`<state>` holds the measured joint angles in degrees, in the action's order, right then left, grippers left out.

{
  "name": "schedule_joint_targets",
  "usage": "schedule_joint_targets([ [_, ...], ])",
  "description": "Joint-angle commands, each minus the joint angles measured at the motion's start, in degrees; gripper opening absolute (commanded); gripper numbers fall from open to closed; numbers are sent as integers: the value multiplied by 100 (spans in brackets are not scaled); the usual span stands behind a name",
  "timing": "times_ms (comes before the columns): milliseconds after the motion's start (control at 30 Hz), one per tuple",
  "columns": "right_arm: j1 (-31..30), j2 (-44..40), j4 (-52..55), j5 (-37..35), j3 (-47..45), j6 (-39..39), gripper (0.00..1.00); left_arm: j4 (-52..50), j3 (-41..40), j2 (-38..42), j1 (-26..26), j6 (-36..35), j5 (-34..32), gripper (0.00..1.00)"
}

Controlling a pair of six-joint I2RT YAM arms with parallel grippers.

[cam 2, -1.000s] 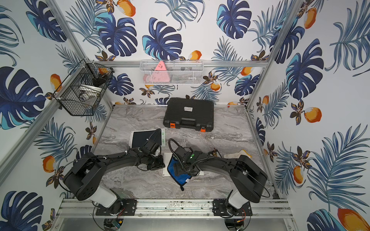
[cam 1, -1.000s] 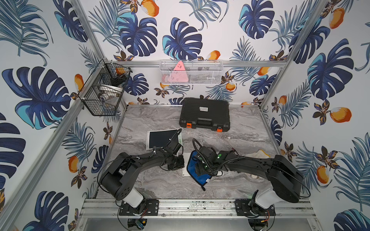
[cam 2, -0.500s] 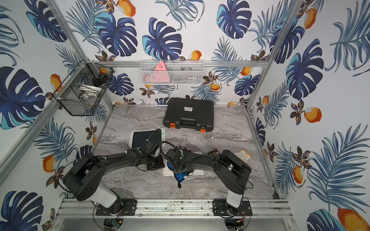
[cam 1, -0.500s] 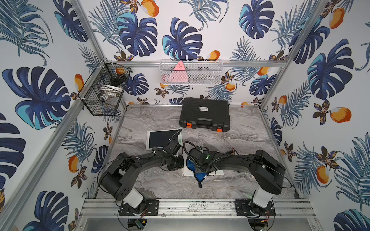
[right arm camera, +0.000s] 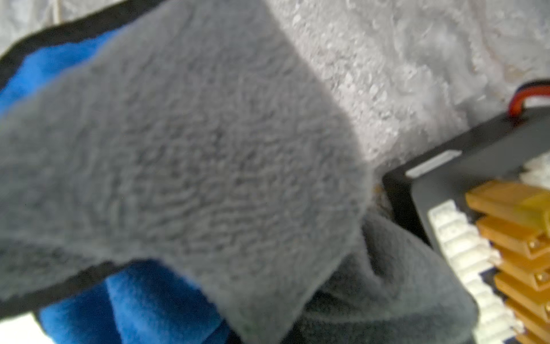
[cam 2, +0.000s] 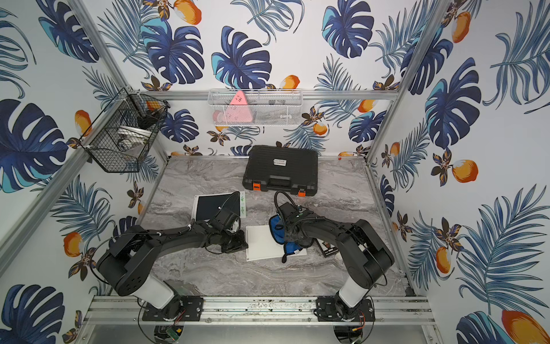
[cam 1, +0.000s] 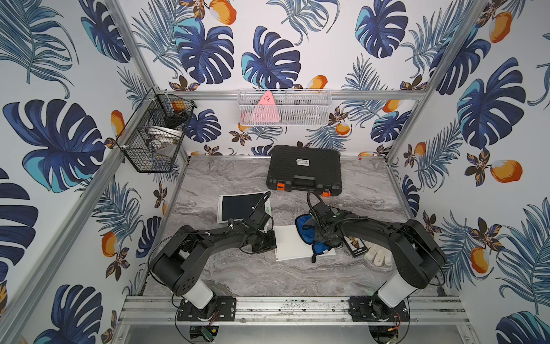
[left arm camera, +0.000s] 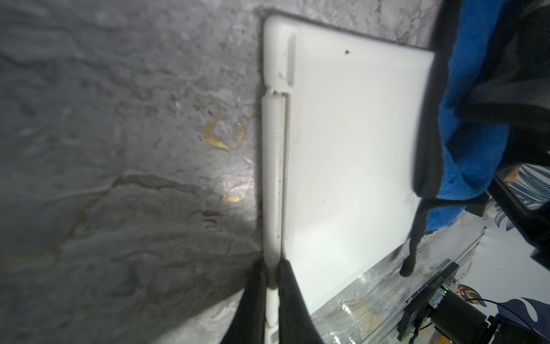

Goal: Wipe the drawing tablet
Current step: Wipe the dirt from the drawing tablet.

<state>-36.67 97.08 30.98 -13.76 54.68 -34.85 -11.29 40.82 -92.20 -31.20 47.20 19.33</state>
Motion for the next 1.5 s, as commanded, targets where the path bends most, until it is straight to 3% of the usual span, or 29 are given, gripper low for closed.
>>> schedule_joint_targets([
  [0,-112,424,400,138,352,317,0,-1692,-208,-219,5,-11,-1321,12],
  [133,-783,991,281,361,1095,338,0,-1683,-206,-235,8,-27,-1322,12],
  [267,-890,1363,217,621,1556,61,0,-1718,-201,-219,8,-21,-1366,11],
  [367,-557,1343,175,623,1469,33,0,-1771,-193,-186,9,-20,-1416,11],
  [600,854,767,305,460,849,571,0,-1819,-219,-218,47,-61,-1484,10],
  [700,955,755,429,386,934,870,0,-1816,-232,-230,57,-71,-1494,10],
  [1000,-736,1229,511,748,1691,514,0,-1854,-205,-219,76,-108,-1511,9],
  [1100,-855,1138,394,1051,1473,177,0,-1885,-210,-210,88,-117,-1542,9],
  [1200,-624,799,556,888,1078,100,0,-1924,-198,-197,112,-132,-1572,9],
  [1367,543,-93,926,700,46,289,0,-1939,-228,-184,156,-169,-1589,9],
  [1467,876,-369,1181,560,-218,407,0,-1911,-241,-193,174,-178,-1582,9],
])
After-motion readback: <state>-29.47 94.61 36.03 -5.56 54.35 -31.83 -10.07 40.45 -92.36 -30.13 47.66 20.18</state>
